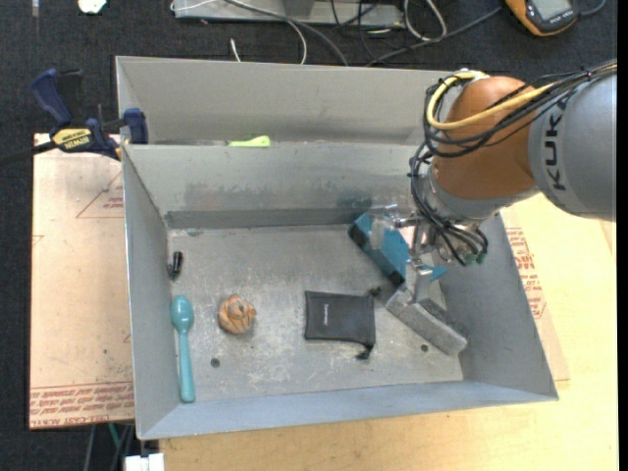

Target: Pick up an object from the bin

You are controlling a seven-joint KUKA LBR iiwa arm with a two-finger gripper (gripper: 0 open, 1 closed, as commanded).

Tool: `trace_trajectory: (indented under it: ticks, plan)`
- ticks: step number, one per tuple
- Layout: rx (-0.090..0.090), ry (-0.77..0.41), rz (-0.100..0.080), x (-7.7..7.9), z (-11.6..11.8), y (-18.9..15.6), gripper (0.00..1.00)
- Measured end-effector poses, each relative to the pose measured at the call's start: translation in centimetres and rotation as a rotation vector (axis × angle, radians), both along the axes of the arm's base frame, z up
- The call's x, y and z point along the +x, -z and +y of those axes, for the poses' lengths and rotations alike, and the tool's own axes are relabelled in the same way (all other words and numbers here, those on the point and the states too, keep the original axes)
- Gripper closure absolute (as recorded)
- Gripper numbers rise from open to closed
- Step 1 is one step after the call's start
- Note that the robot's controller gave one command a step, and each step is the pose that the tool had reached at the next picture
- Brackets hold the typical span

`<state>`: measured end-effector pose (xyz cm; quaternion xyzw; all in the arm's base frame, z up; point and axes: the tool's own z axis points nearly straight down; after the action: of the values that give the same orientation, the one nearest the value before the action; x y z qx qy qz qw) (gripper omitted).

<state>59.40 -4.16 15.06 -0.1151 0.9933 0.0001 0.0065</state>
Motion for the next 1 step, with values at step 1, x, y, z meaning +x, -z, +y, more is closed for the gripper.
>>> trace_trajectory:
  ticks: [1]
  plan:
    - [0.001,0.038,0.003,-1.05,0.74,6.62,0.0]
